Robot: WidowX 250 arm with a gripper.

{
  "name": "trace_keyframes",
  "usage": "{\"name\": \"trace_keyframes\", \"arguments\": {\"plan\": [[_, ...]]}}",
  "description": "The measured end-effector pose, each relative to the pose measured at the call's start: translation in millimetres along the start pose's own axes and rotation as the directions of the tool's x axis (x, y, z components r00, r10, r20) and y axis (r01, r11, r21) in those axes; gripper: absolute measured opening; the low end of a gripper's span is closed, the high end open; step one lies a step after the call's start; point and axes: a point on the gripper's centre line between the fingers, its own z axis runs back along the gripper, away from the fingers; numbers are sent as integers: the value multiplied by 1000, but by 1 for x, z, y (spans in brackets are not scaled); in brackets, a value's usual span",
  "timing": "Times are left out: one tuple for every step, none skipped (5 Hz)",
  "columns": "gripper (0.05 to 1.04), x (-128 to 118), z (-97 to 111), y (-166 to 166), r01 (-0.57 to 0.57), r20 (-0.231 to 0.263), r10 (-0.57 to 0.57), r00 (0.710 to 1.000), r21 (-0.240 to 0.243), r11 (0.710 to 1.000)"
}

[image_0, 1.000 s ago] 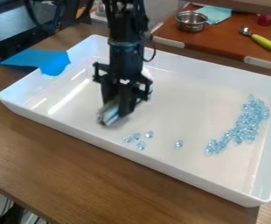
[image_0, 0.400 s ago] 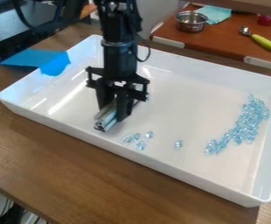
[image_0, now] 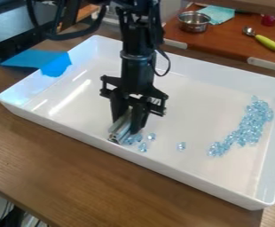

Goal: Sweep into pile

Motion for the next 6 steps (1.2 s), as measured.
{"name": "trace_keyframes", "arguments": {"plan": [[379,7,-4,-30,-14,50,14,999,14,1000],[379,10,-6,-47,-48,43,48,998,4,999],[379,15,-5,-63,-69,9,69,998,-10,998],[379,19,-5,-72,-82,-17,82,997,-9,997],[379,23,-6,-95,-67,-13,67,998,-12,998],[379,25,-5,-114,-65,-37,64,997,-24,998]]}}
